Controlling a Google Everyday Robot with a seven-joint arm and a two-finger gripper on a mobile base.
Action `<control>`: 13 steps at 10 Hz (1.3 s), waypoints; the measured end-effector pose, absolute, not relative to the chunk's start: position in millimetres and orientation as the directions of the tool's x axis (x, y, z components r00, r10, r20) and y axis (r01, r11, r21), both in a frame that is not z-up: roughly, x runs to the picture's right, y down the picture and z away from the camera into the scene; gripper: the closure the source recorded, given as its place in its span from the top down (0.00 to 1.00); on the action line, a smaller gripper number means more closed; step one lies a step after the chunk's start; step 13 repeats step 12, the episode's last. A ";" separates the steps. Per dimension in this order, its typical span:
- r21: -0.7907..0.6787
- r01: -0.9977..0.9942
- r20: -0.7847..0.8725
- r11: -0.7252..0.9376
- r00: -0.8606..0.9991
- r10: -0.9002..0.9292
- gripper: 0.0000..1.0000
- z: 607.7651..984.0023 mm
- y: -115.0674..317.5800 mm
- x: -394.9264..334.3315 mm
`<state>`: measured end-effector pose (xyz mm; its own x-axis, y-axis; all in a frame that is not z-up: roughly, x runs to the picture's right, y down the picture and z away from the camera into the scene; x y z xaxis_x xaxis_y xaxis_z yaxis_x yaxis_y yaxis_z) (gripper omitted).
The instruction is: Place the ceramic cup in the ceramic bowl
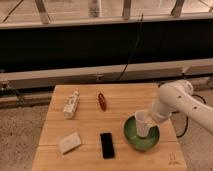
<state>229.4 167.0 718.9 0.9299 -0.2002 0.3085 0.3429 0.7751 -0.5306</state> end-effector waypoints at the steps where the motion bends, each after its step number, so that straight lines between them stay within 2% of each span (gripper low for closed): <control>1: -0.544 0.338 0.302 0.768 0.933 -0.197 0.75 714.9 169.0 229.1; 3: -0.557 0.332 0.299 0.761 0.935 -0.189 0.80 711.7 170.9 227.8; 13: -0.540 0.338 0.287 0.771 0.935 -0.209 0.80 684.6 143.1 223.0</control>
